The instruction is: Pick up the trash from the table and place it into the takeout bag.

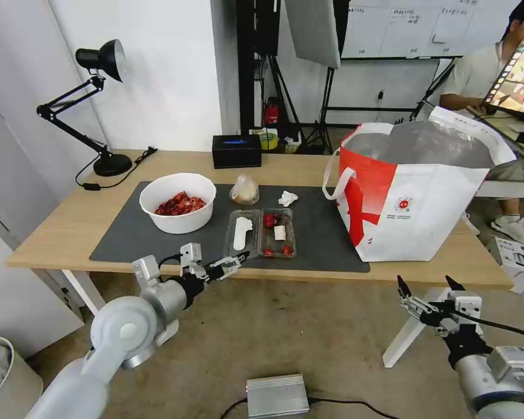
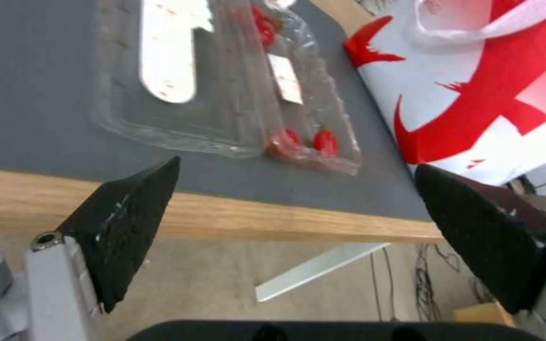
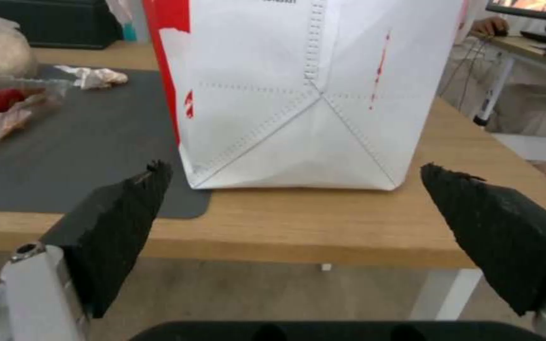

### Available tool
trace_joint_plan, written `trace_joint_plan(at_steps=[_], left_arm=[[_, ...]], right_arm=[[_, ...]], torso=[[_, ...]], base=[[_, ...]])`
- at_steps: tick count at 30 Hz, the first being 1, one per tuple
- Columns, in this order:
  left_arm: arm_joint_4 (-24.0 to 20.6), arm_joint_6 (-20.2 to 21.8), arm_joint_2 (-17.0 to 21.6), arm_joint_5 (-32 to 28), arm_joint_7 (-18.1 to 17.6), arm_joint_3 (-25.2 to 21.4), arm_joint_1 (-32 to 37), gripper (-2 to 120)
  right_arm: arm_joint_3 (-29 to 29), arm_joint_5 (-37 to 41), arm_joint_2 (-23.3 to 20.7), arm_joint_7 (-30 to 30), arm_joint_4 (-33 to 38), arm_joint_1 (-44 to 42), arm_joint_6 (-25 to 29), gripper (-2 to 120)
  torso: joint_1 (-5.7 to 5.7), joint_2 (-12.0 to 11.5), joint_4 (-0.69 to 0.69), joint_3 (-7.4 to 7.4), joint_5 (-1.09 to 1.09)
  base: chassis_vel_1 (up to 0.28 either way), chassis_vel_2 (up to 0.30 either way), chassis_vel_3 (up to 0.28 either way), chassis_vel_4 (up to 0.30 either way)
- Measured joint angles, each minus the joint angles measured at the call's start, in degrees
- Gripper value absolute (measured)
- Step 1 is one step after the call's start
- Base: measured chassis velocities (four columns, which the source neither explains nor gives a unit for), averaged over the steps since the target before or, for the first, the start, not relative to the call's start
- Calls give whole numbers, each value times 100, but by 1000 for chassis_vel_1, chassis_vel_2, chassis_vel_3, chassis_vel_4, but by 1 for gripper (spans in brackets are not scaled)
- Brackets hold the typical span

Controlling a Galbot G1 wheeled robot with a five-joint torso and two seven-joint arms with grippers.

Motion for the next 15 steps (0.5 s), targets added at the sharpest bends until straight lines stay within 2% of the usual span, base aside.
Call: trace_joint_plan(at_steps=[3, 15], left_arm=[[126, 4, -89, -69, -5, 192, -199, 100], [358, 52, -220, -226, -44, 388, -439, 100]], right_arm=[[7, -22, 39, 15, -8, -2, -5, 100], [-51, -127, 134, 45, -115, 50, -6, 100]], torso=[[0, 0, -1, 0, 0], [0, 0, 0, 0, 1]], base=[[0, 0, 0, 0], [0, 0, 0, 0]])
